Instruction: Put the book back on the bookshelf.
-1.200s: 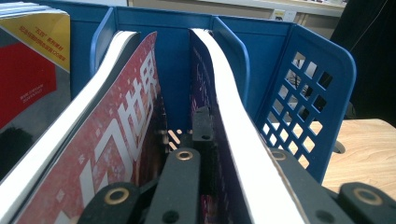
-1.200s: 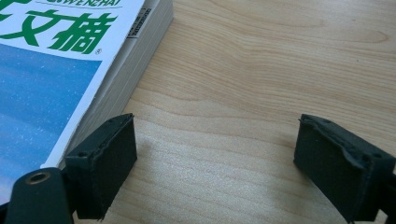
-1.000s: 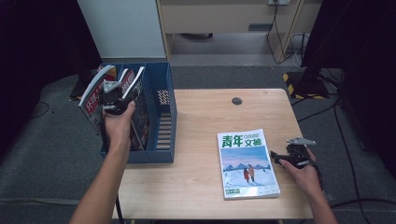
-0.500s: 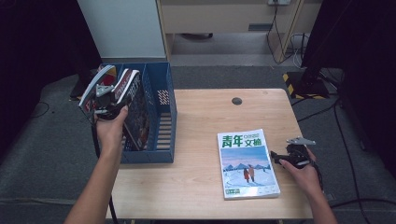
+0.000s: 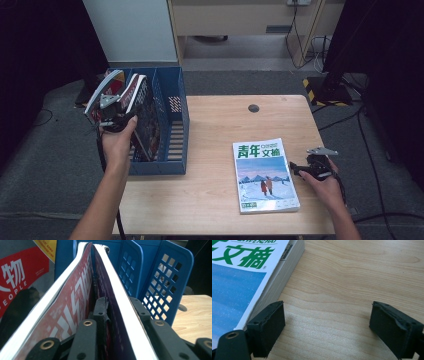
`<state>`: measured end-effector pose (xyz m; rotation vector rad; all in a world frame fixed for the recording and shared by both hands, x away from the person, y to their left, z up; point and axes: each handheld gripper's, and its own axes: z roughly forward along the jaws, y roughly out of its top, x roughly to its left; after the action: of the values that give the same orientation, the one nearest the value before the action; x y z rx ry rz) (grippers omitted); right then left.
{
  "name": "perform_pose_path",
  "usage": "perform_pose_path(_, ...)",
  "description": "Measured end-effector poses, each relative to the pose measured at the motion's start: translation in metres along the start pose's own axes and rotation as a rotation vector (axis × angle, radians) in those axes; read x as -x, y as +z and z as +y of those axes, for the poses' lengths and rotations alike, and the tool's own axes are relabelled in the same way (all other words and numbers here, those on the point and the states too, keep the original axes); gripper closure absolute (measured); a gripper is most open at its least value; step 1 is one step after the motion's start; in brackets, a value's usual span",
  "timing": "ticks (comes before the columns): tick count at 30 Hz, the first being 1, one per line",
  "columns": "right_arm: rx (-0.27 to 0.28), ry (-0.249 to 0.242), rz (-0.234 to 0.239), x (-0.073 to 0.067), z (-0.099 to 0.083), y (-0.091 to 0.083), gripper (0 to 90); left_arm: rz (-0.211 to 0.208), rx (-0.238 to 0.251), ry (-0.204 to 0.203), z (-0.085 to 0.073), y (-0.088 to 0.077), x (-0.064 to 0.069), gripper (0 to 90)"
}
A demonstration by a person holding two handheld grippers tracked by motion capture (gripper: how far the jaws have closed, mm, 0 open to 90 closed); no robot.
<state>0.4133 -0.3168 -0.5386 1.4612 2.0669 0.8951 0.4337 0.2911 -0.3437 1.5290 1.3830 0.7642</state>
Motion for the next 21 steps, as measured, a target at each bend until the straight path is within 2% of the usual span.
perform_pose_path(21,0.003,0.007,-0.005,-0.001,0.0,0.0,13.1,-0.018,-0.002,-0.018,-0.019,-0.02,-0.011,66.7)
